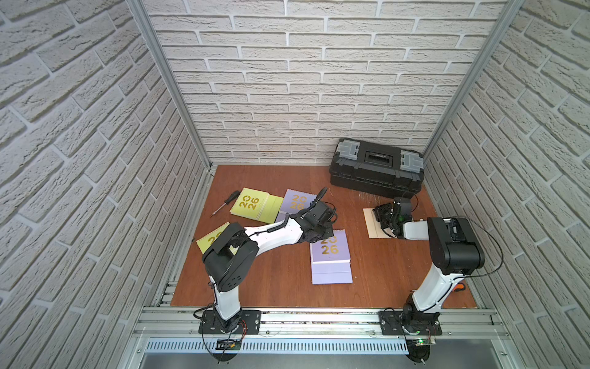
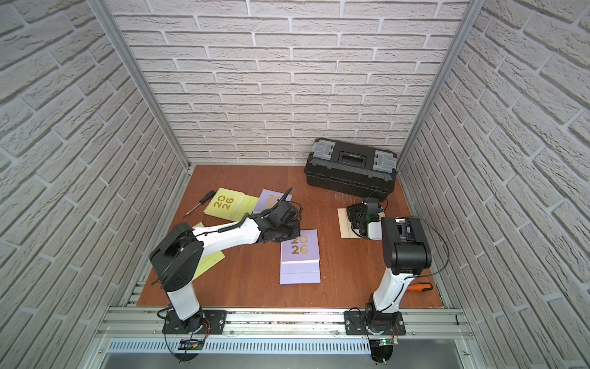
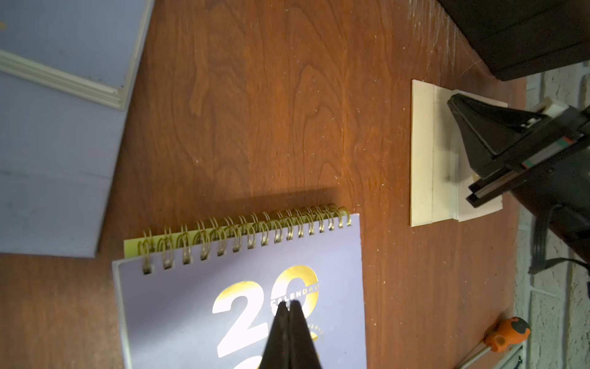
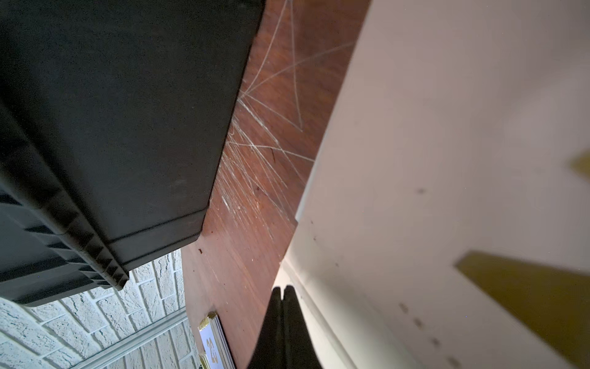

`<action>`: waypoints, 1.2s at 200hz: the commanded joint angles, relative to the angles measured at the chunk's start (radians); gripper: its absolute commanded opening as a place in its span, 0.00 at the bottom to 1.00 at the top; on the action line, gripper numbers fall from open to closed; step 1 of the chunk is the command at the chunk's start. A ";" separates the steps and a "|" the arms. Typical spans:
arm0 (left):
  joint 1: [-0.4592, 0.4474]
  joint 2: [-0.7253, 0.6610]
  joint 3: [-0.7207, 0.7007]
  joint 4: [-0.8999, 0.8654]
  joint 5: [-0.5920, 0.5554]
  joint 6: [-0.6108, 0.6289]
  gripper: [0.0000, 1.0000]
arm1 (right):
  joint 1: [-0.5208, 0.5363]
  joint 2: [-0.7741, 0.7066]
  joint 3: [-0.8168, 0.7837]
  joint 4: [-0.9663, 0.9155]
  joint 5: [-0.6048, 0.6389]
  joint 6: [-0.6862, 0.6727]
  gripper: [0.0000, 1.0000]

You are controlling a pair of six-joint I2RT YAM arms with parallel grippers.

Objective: Stack the calendars
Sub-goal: Adjust the calendar at the center of the board.

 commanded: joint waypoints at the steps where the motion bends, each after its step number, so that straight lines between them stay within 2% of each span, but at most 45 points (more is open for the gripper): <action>1: 0.001 -0.035 -0.016 0.023 -0.007 -0.006 0.00 | 0.013 0.014 0.036 0.069 0.020 0.023 0.03; 97: 0.007 -0.067 -0.052 0.027 -0.015 -0.012 0.00 | 0.024 0.117 0.073 0.089 0.034 0.107 0.03; 166: 0.008 -0.072 -0.058 0.032 -0.018 -0.012 0.00 | 0.057 0.021 0.109 -0.311 0.126 0.077 0.03; 200: 0.006 -0.077 -0.061 0.035 -0.019 -0.013 0.00 | 0.065 -0.019 0.099 -0.402 0.155 0.082 0.03; 240: 0.006 -0.080 -0.058 0.037 -0.022 -0.009 0.00 | 0.066 -0.144 -0.033 -0.428 0.200 0.092 0.02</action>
